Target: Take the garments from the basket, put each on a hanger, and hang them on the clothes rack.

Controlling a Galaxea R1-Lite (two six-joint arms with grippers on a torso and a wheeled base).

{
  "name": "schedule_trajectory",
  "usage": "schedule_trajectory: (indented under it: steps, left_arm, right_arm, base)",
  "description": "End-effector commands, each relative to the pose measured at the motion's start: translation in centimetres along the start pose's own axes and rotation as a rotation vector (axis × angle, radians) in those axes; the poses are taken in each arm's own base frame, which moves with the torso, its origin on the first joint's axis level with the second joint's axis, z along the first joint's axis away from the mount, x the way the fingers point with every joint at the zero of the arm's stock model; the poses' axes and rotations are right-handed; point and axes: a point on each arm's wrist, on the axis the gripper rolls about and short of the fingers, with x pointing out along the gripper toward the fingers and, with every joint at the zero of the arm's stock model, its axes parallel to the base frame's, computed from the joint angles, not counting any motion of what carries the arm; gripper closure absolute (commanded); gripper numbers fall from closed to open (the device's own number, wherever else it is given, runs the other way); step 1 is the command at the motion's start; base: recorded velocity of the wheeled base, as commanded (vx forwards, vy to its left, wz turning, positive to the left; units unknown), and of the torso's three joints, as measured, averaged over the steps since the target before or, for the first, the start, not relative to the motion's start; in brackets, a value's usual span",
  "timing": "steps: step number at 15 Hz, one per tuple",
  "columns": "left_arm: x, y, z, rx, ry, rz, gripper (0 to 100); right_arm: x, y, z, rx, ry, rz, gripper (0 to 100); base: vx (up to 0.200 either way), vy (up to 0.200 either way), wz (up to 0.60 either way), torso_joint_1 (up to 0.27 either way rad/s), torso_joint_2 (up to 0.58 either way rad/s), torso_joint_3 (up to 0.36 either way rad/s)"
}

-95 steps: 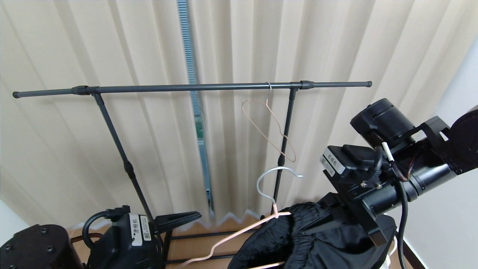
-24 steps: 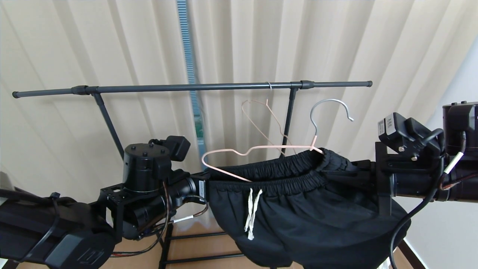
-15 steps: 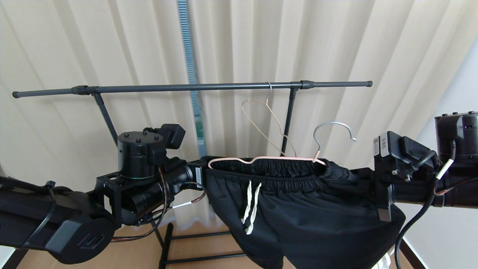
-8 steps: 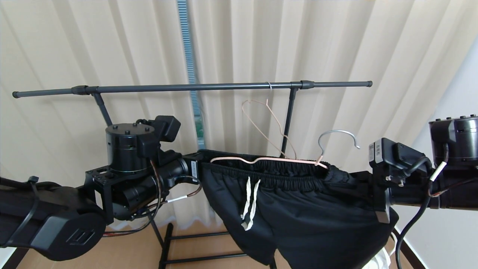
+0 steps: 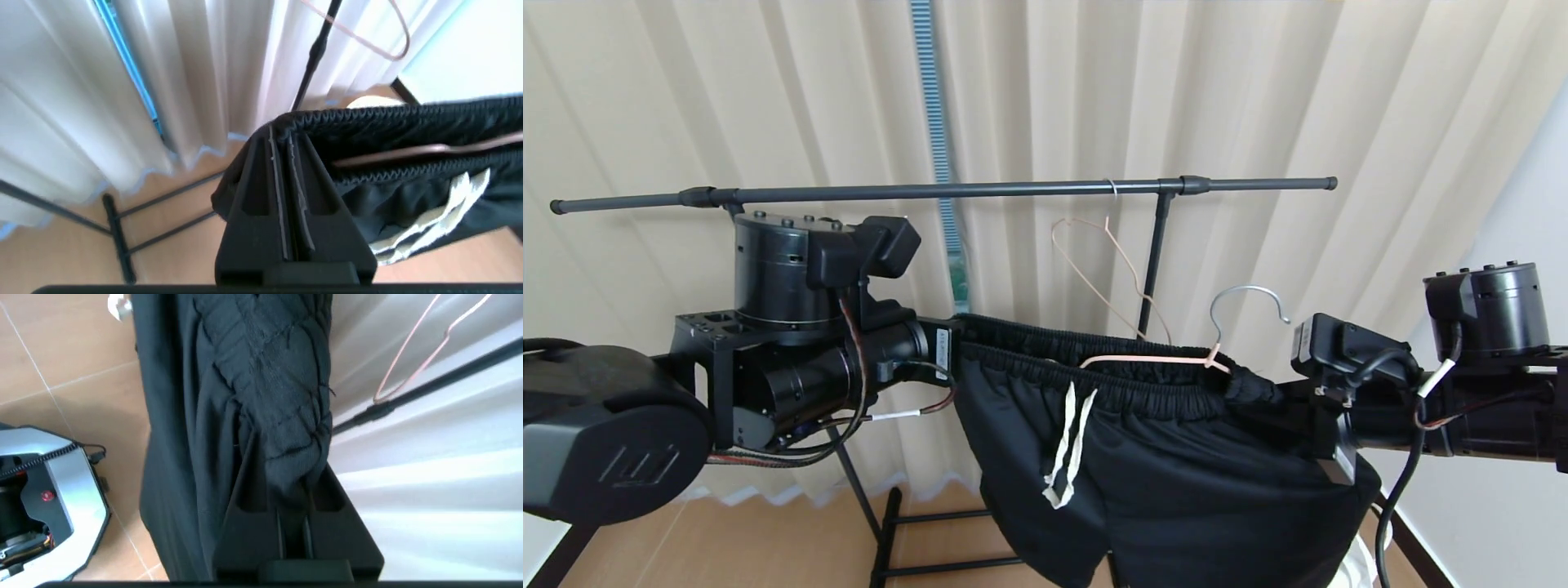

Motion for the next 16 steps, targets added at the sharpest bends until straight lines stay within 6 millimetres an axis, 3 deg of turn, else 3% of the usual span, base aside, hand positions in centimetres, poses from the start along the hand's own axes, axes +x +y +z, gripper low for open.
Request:
schedule_trajectory:
  steps: [1, 7, 9, 13, 16]
  left_arm:
    - [-0.5, -0.1, 1.2, 0.004, -0.034, -0.003, 100]
    - [-1.5, -0.5, 3.5, 0.042, 0.007, -0.009, 100]
    - [-2.1, -1.8, 4.3, 0.062, 0.024, -0.042, 100]
    - [-2.7, -3.2, 4.7, 0.121, 0.057, -0.074, 100]
    - [-3.2, -5.1, 4.3, 0.156, 0.068, -0.130, 100]
  right_arm:
    - [0.8, 0.0, -0.3, 0.007, 0.024, 0.012, 100]
    - [2.4, -0.3, -1.1, 0.016, 0.105, -0.018, 100]
    - [3.2, -0.3, -1.1, 0.011, 0.142, -0.036, 100]
    - [3.8, 0.2, -0.5, 0.004, 0.163, -0.054, 100]
    - [4.5, 1.3, 1.5, 0.120, 0.138, -0.069, 100]
  base:
    - [0.000, 0.000, 0.00, 0.000, 0.00, 0.000]
    - [0.000, 0.000, 0.00, 0.000, 0.00, 0.000]
    - [0.000, 0.000, 0.00, 0.000, 0.00, 0.000]
    - [0.000, 0.000, 0.00, 0.000, 0.00, 0.000]
    - [0.000, 0.000, 0.00, 0.000, 0.00, 0.000]
